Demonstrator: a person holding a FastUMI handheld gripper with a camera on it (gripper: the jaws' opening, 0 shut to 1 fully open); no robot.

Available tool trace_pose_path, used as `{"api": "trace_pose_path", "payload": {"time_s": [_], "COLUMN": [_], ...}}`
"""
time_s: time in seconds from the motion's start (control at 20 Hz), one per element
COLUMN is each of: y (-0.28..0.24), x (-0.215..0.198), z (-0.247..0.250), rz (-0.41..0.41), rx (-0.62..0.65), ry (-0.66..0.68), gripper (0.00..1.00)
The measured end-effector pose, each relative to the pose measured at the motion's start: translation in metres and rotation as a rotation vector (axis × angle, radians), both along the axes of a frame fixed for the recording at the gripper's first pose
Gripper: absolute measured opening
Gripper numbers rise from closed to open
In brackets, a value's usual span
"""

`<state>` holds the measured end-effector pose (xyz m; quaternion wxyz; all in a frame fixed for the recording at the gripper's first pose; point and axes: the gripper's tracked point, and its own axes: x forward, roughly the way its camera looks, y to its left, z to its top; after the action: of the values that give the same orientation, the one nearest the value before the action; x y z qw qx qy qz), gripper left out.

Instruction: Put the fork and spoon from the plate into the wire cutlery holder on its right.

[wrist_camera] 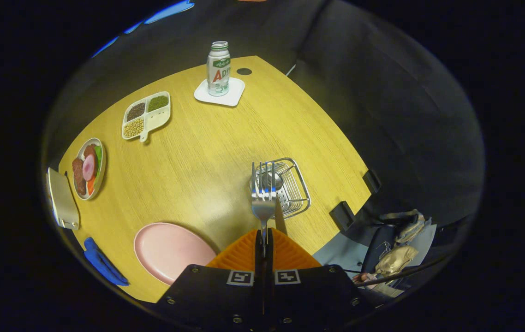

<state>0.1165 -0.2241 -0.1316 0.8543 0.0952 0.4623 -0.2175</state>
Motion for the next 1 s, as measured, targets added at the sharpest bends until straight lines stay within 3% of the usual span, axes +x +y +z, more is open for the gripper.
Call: {"api": "trace_pose_path", "payload": {"time_s": [0.35,1.0], "y": [-0.033,-0.043], "x": [0.001,0.006], "z": [-0.023,-0.046], "rz": [-0.005,0.073], "rx": [0.046,0.150], "ry": [0.067,0.210], "gripper": [0.02,0.02]}}
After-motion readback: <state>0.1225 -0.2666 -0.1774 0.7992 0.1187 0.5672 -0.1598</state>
